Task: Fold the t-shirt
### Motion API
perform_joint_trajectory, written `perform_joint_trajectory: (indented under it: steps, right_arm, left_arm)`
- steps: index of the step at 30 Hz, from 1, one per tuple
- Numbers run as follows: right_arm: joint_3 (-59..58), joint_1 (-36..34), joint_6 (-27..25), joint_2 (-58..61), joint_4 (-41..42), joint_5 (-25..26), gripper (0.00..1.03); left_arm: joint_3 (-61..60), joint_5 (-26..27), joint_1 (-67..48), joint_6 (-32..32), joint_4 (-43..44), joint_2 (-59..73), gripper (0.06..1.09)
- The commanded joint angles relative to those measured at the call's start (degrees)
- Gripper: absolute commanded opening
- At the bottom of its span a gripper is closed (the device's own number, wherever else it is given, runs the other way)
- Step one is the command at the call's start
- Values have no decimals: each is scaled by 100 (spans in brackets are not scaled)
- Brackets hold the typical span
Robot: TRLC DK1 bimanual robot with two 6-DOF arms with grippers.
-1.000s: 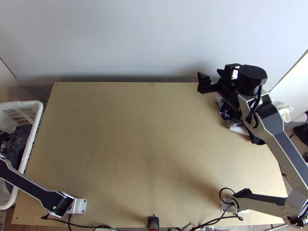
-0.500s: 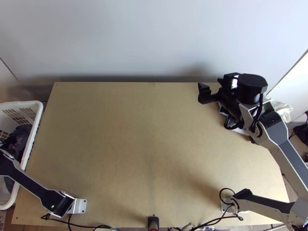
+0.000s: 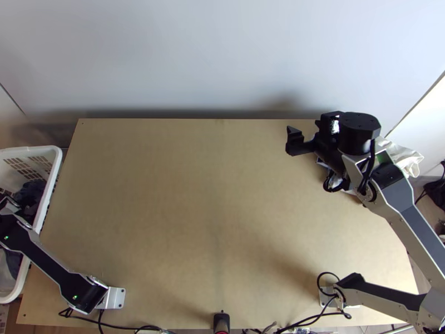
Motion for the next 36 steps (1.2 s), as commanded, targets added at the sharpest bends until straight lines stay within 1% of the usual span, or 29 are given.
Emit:
perform_joint_trajectory:
  steps: [1,5,8,9,10,11,13,14,16,18,20,25,30,32,36]
  right_arm:
    - [-20,15,-44,22,-43,68,97]
    - [6,42,-106,48,-34,103,97]
    - [24,59,-123,57,-34,112,97]
    - [24,68,-123,57,-43,112,97]
    - [24,77,-132,57,-43,112,97]
    - [24,86,-141,57,-34,112,97]
    - [24,86,-150,57,-34,112,97]
    - [24,86,-158,66,-34,112,97]
    - [15,86,-158,74,-34,112,97]
    - [-11,86,-158,74,-25,112,97]
    - [-47,86,-158,74,-16,112,97]
    - [-170,86,-158,74,80,112,97]
    - [-345,94,-176,74,238,112,97]
    - [-354,94,-176,92,256,112,97]
    - [-354,103,-202,92,282,112,97]
  left_arm:
    - [165,-230,-31,190,369,399,102]
    - [174,-310,-31,410,449,505,102]
    - [235,-538,-49,770,501,698,102]
    - [244,-547,-40,858,466,751,100]
    - [244,-547,-31,920,396,795,88]
    - [235,-547,-22,937,396,812,68]
    - [235,-538,22,929,405,821,12]
    - [235,-538,30,929,308,812,10]
    - [235,-512,48,929,88,795,9]
    - [235,-521,83,885,53,742,9]
    - [227,-529,101,656,35,593,9]
    - [-107,-529,83,472,-237,-119,9]
    - [-125,-494,74,278,-589,-673,9]
    - [-125,-406,48,155,-905,-928,9]
    - [-125,33,4,-135,-1494,-1455,9]
